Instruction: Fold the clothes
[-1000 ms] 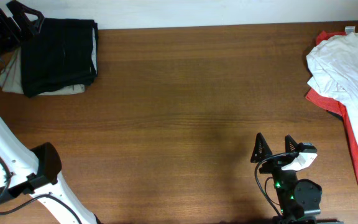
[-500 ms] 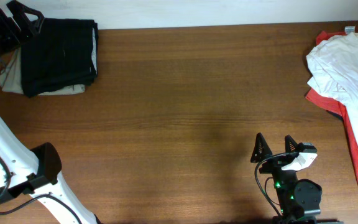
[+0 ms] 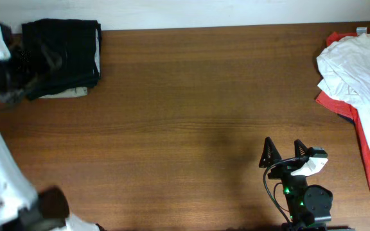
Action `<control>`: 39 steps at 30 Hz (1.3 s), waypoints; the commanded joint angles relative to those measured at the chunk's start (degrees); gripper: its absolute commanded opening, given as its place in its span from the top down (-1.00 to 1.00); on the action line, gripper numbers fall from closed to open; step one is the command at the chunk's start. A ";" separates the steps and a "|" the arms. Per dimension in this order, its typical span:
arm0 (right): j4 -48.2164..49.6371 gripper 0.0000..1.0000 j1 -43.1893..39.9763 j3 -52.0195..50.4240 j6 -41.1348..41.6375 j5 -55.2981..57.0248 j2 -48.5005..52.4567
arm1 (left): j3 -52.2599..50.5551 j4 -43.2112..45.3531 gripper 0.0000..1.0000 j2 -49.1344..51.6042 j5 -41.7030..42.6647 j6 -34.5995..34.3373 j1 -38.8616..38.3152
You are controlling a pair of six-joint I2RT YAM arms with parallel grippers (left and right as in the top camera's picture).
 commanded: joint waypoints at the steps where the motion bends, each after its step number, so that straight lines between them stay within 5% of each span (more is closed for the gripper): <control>1: -0.44 -0.97 0.48 -0.28 -0.57 0.68 -0.48 | -18.56 6.51 -0.99 -15.21 -7.58 1.75 -0.24; 5: -0.44 -0.97 0.48 -0.28 -0.57 0.68 -0.48 | -42.60 24.22 -0.99 -33.11 -7.50 9.64 -3.93; 11: -0.44 -0.98 0.48 -0.28 -0.57 0.68 -0.48 | -77.35 51.76 -0.99 -61.88 -7.58 9.70 -10.12; 15: -0.44 -0.97 0.48 -0.28 -0.57 0.68 -0.48 | -89.70 58.71 -0.99 -71.67 -7.30 9.66 -10.25; 24: -0.44 -0.97 0.48 -0.28 -0.57 0.68 -0.48 | -119.10 92.56 -0.99 -90.07 -7.58 9.68 -14.38; 39: -0.44 -0.97 0.48 -0.28 -0.57 0.68 -0.48 | -132.10 96.74 -0.99 -101.55 -17.27 9.68 -19.23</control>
